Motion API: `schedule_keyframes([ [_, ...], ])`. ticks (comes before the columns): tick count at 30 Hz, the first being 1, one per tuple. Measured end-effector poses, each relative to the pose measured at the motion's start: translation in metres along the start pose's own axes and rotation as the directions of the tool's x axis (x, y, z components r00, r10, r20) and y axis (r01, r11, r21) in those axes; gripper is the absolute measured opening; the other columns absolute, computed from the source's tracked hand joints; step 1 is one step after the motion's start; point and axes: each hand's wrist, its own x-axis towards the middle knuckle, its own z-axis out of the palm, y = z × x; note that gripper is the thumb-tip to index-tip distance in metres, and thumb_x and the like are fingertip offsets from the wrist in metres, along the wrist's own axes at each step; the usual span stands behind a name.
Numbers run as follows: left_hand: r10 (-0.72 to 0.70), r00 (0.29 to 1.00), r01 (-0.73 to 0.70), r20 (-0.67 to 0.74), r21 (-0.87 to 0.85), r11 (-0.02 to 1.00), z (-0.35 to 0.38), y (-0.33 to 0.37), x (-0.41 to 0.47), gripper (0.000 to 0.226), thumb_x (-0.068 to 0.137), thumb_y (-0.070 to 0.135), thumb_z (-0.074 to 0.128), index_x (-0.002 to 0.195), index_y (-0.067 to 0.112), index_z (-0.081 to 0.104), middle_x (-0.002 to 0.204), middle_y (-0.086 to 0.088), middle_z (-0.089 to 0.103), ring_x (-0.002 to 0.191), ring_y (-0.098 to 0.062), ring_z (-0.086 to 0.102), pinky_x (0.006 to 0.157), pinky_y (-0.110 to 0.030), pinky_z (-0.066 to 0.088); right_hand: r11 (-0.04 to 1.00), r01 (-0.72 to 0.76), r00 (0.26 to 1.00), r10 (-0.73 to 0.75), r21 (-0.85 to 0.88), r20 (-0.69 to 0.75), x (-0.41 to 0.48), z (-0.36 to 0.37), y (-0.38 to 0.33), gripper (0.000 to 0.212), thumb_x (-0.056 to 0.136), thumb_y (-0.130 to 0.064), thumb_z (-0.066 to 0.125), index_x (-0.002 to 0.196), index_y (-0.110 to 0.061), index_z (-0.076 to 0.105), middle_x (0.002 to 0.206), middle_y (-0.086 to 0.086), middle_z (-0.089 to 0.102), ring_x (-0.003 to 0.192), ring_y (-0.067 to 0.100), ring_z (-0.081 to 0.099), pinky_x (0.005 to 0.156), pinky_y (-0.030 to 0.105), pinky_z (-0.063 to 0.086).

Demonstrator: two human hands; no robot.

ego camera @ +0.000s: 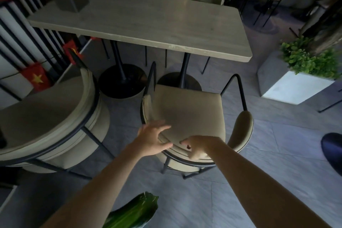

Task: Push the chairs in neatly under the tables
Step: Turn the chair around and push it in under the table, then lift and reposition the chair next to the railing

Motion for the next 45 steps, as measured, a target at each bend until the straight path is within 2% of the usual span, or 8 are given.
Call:
schedule_keyframes([
  [7, -0.329, 0.88, 0.33, -0.342, -0.057, 0.942, -0.094, -0.125, -0.043, 0.076, 0.077, 0.043, 0.066, 0.144, 0.024, 0.035, 0.149, -0.004, 0.036, 0.136, -0.028, 0.033, 0.111, -0.043, 0.028, 0.968, 0.25, 0.894, -0.23, 0.004, -0.386, 0.034, -0.035, -0.15, 0.077, 0.089, -0.013, 0.056, 0.152, -0.03, 0.016, 0.154, 0.006, 0.035, 0.133, 0.03, 0.045, 0.104, 0.039, 0.043],
  [13, -0.502, 0.855, 0.512, -0.131, 0.057, 0.857, -0.136, -0.237, -0.099, 0.101, 0.074, 0.063, 0.062, 0.151, 0.023, 0.01, 0.154, -0.006, 0.024, 0.141, -0.03, 0.023, 0.113, -0.044, 0.026, 0.935, 0.329, 0.83, -0.352, -0.13, -0.432, 0.081, -0.047, -0.295, 0.086, 0.088, -0.004, 0.057, 0.154, -0.026, 0.006, 0.162, 0.003, 0.014, 0.144, 0.032, 0.025, 0.112, 0.045, 0.033],
  [16, -0.555, 0.831, 0.543, 0.039, 0.16, 0.825, -0.143, -0.292, -0.121, 0.097, 0.074, 0.059, 0.064, 0.15, 0.024, 0.017, 0.151, -0.005, 0.035, 0.138, -0.029, 0.031, 0.11, -0.042, 0.033, 0.914, 0.287, 0.849, -0.381, -0.288, -0.365, 0.111, -0.048, -0.343, 0.087, 0.087, -0.002, 0.057, 0.154, -0.025, 0.007, 0.163, 0.003, 0.005, 0.149, 0.029, 0.01, 0.12, 0.046, 0.016],
  [20, -0.518, 0.837, 0.445, 0.178, 0.33, 0.832, -0.143, -0.336, -0.137, 0.068, 0.076, 0.062, 0.059, 0.128, 0.019, 0.053, 0.128, -0.004, 0.06, 0.119, -0.027, 0.056, 0.095, -0.035, 0.046, 0.822, 0.135, 0.905, -0.33, -0.553, -0.27, 0.144, -0.054, -0.376, 0.063, 0.093, -0.014, 0.05, 0.151, -0.021, 0.025, 0.161, 0.004, 0.016, 0.149, 0.029, 0.003, 0.12, 0.048, -0.003],
  [23, -0.442, 0.877, 0.377, 0.19, 0.3, 0.877, -0.14, -0.349, -0.135, 0.053, 0.081, 0.056, 0.058, 0.117, 0.017, 0.06, 0.119, -0.007, 0.065, 0.11, -0.029, 0.061, 0.089, -0.034, 0.049, 0.732, 0.08, 0.921, -0.313, -0.676, -0.23, 0.163, -0.064, -0.382, 0.048, 0.092, -0.02, 0.053, 0.139, -0.018, 0.047, 0.147, 0.006, 0.043, 0.144, 0.029, 0.021, 0.12, 0.047, -0.003],
  [30, -0.336, 0.92, 0.254, 0.202, 0.347, 0.903, -0.15, -0.355, -0.135, 0.042, 0.086, 0.049, 0.057, 0.104, 0.011, 0.063, 0.108, -0.009, 0.068, 0.099, -0.029, 0.064, 0.079, -0.032, 0.049, 0.587, 0.128, 0.924, -0.363, -0.799, -0.118, 0.158, -0.085, -0.392, 0.028, 0.087, -0.018, 0.065, 0.115, -0.013, 0.063, 0.119, 0.006, 0.065, 0.117, 0.026, 0.055, 0.105, 0.035, 0.033],
  [41, -0.326, 0.905, 0.209, 0.274, 0.38, 0.901, -0.163, -0.389, -0.143, 0.039, 0.081, 0.05, 0.061, 0.102, 0.017, 0.066, 0.103, -0.004, 0.068, 0.095, -0.026, 0.064, 0.08, -0.032, 0.049, 0.603, 0.162, 0.932, -0.353, -0.781, -0.079, 0.156, -0.07, -0.413, 0.03, 0.085, -0.029, 0.068, 0.108, -0.01, 0.063, 0.095, 0.006, 0.063, 0.1, 0.025, 0.062, 0.098, 0.042, 0.043],
  [45, -0.294, 0.91, 0.149, 0.293, 0.431, 0.89, -0.171, -0.418, -0.142, 0.044, 0.076, 0.056, 0.061, 0.108, 0.026, 0.065, 0.106, 0.002, 0.068, 0.098, -0.023, 0.065, 0.086, -0.035, 0.052, 0.659, 0.175, 0.934, -0.345, -0.731, -0.088, 0.153, -0.058, -0.423, 0.038, 0.086, -0.034, 0.067, 0.111, -0.006, 0.061, 0.107, 0.01, 0.065, 0.104, 0.028, 0.061, 0.095, 0.044, 0.043],
])
